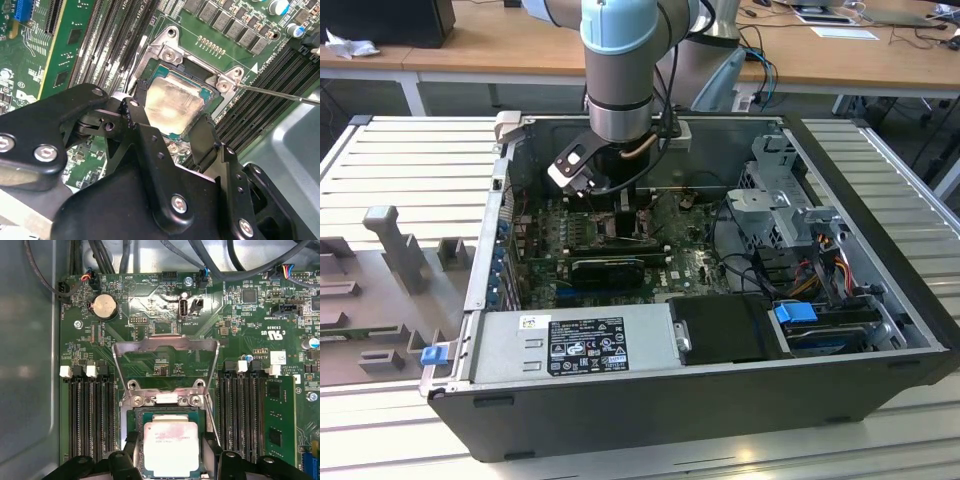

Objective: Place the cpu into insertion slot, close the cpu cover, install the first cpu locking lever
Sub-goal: 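Place the cpu into insertion slot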

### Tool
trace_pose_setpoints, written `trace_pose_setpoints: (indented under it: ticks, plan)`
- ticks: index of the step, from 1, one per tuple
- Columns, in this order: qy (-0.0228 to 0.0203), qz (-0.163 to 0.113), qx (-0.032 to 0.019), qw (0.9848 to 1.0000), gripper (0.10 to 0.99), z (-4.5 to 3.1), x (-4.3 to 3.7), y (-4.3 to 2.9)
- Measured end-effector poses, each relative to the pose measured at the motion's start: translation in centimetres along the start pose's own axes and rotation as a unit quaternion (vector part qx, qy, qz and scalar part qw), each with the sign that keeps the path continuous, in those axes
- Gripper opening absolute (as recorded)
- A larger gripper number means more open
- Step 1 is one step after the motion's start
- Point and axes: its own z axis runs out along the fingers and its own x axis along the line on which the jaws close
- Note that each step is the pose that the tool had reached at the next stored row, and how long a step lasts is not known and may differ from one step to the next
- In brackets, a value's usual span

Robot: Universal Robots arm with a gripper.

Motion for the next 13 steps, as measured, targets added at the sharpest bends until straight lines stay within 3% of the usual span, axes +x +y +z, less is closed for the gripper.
trace_pose_setpoints:
  ticks: [5, 10, 13]
  plan:
    - [0.0033, 0.000, 0.0001, 1.0000, 0.604, 0.17, 0.36, -0.01]
    - [0.0033, -0.001, 0.0002, 1.0000, 0.604, 0.20, 0.37, -0.01]
    - [0.0020, -0.002, 0.0002, 1.0000, 0.604, -0.65, 0.39, 0.05]
